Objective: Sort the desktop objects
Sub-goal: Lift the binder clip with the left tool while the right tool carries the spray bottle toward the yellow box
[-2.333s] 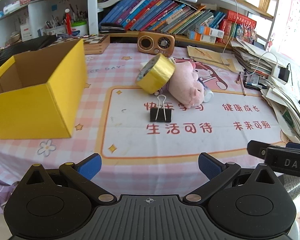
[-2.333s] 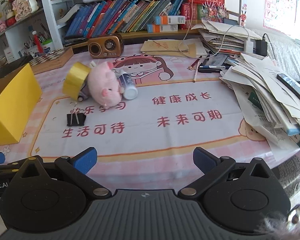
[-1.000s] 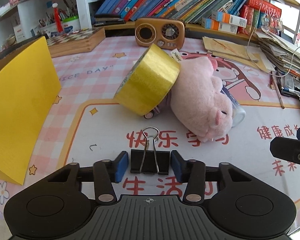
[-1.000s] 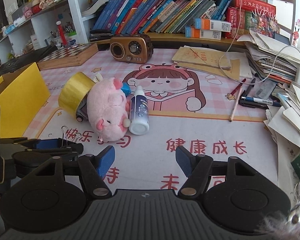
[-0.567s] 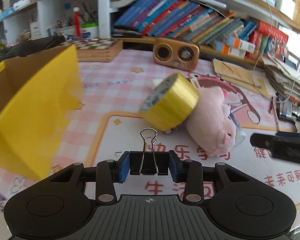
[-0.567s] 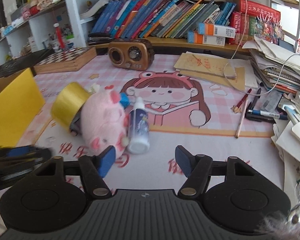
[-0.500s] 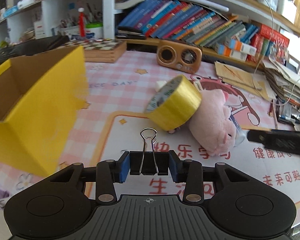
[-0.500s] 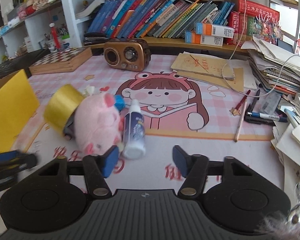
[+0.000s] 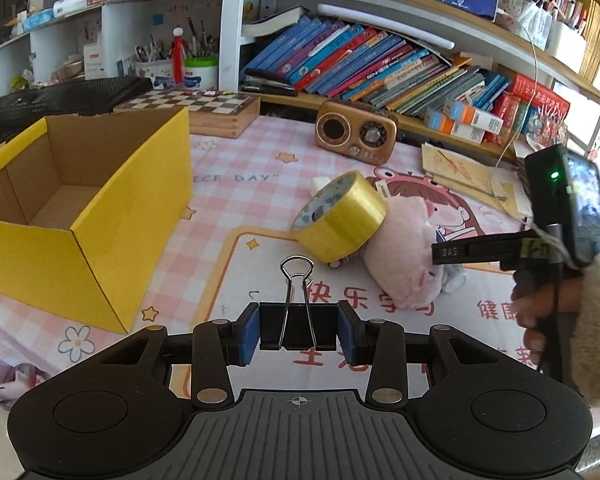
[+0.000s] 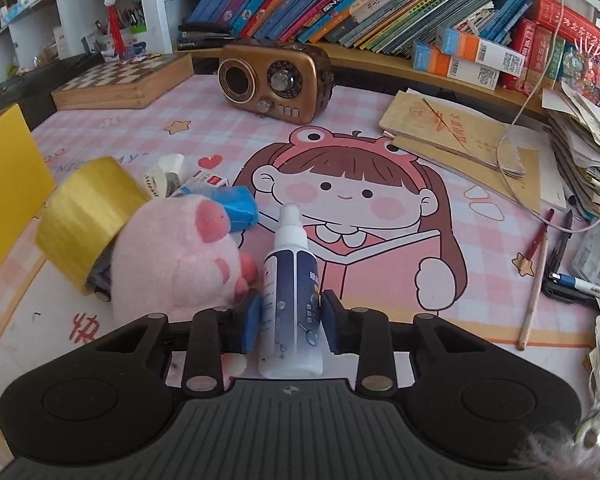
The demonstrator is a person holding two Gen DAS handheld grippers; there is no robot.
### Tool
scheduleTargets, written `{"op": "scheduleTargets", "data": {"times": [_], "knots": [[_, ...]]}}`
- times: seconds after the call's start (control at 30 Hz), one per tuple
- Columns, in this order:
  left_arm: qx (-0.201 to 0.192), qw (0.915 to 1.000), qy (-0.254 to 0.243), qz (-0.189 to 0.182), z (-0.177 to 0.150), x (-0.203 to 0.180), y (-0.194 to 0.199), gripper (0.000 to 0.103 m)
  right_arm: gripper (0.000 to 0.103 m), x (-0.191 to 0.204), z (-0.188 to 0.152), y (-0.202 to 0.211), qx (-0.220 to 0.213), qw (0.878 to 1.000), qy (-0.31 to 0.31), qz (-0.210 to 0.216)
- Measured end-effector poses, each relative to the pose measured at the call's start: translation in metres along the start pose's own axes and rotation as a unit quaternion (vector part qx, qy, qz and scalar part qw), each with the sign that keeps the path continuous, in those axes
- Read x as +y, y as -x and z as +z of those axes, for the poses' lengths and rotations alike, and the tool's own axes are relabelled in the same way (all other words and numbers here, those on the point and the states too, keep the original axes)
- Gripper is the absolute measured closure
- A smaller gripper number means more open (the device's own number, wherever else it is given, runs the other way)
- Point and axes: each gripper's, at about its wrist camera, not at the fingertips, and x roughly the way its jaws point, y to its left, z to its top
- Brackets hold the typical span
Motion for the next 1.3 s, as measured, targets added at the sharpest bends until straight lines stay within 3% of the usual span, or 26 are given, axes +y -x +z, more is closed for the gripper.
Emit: {"op": "scheduleTargets", "data": {"times": [0.47,0.87,1.3], "knots": [[0.000,0.9998,0.002,-0.019,0.003,-0.005,0.006,0.065,0.073,-0.019,-0.002,-0.004,0.007,0.999,-0.026,0.018],[-0.014,0.9994,0.006,-0.032,0.004,-0.005,0.020,0.065,0.073,-0.030,-0.023,0.056,-0.031,0.997,-0.065,0.023],[-0.034,0.9969,-0.007,-0.070,-0.007,-0.003,0.035,0.065,0.073,-0.004,-0.058,0.129,-0.057,0.995,-0.079,0.024]]}}
